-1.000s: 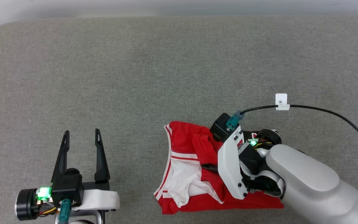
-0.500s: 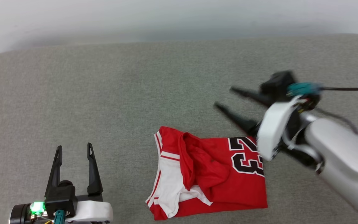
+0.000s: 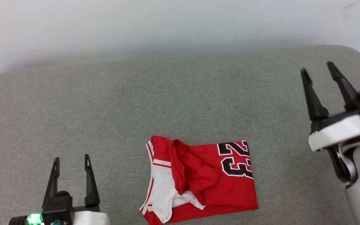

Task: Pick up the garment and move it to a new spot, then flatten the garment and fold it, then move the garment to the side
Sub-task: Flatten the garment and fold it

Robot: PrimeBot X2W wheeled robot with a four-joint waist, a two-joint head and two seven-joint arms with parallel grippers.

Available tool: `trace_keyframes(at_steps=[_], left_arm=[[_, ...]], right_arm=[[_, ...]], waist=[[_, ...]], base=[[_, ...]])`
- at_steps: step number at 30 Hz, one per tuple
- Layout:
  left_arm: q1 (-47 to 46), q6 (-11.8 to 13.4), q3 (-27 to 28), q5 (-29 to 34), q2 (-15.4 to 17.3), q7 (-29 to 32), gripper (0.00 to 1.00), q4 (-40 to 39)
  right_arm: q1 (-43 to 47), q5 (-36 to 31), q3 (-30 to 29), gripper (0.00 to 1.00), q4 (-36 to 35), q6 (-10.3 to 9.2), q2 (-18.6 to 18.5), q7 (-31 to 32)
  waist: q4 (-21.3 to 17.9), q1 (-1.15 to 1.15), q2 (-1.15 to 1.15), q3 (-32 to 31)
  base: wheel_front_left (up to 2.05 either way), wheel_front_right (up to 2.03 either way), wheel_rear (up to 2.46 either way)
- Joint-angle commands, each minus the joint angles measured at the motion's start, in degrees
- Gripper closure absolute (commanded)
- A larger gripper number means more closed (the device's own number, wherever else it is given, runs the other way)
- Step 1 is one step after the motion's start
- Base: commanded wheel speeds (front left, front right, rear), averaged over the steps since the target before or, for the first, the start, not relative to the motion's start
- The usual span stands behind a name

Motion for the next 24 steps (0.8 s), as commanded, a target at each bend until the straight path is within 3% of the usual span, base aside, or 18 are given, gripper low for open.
trace_keyframes(at_steps=[1,6,10,18,24], left_arm=[[0.25,-0.07,0.07,-0.13,-0.12,-0.13,0.00,-0.13],[0.44,-0.57,0.34,-0.29,-0.33,-0.13,0.00,0.13],[0.53,-1.01,0.33,-0.29,-0.58,-0.13,0.00,0.41],[1.83,-2.57,0.58,-0.91,-1.11,-0.13,0.00,0.47],[2.55,-3.05,1.00,-0.67,-1.55,-0.13,0.00,0.81]], right_arm=[[1.60,-1.23,-1.22,0.00,-1.52,-0.02,0.79,-0.26],[12.61,-8.02,-9.76,0.00,-12.70,-0.03,7.05,-0.22],[19.98,-9.35,-12.87,0.00,-16.92,-0.02,11.06,-0.21],[28.60,-9.38,-12.05,0.00,-18.05,-0.02,14.44,-0.23],[30.00,-9.71,-11.80,0.00,-18.48,-0.02,15.22,-0.23]], waist=[[0.05,0.00,0.00,-0.12],[0.38,0.00,0.00,-0.46],[0.85,0.00,0.00,-0.85],[0.94,0.00,0.00,-2.06],[0.74,0.00,0.00,-2.65]], base=[[0.00,0.00,0.00],[0.00,0.00,0.00],[0.00,0.00,0.00],[0.00,0.00,0.00],[0.00,0.00,0.00]])
